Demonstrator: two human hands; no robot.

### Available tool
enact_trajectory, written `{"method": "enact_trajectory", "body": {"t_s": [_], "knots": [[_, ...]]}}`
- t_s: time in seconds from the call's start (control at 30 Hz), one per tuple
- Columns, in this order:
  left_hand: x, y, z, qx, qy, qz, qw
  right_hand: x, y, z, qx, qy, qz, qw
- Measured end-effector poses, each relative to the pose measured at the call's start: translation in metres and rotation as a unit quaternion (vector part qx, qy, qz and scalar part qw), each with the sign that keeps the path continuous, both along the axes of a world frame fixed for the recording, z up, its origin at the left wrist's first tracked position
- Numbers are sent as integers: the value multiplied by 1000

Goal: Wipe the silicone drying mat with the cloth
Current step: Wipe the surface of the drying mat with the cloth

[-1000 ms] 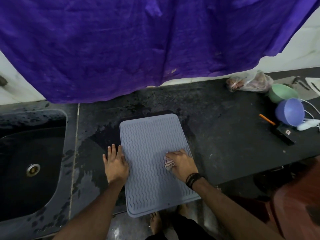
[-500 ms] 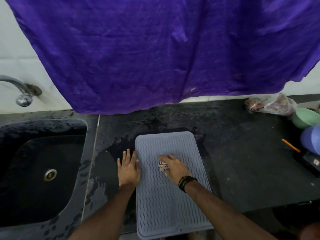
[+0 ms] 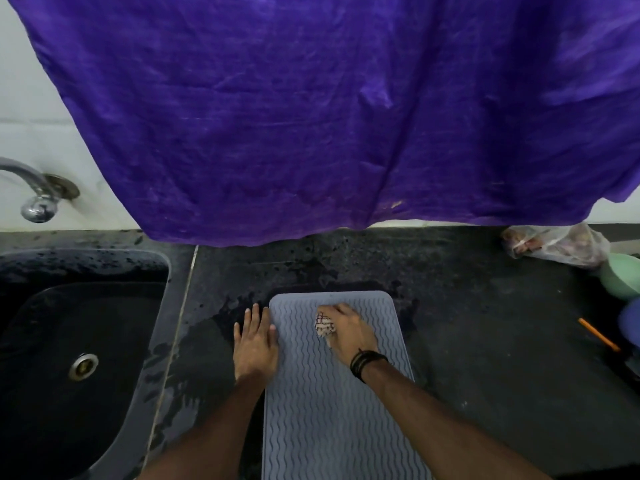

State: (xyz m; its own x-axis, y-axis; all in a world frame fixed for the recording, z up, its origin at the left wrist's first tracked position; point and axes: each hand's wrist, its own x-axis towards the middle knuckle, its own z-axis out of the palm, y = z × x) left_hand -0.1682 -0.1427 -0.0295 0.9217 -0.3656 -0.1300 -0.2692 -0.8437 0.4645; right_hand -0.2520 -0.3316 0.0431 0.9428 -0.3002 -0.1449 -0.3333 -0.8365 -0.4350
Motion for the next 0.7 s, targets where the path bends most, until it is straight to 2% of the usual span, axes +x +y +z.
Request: {"method": "enact_trajectory", "body": {"t_s": [0.23, 0.47, 0.7], "knots": [[-2, 3, -11, 19, -38, -9, 999, 54, 6, 2, -86, 13, 67, 994], [-1, 3, -12, -3, -50, 1, 999, 82, -3, -6, -157, 63, 180, 969], [-2, 1, -12, -5, -60, 2, 998, 58, -46, -6, -161, 77, 143, 974]]}}
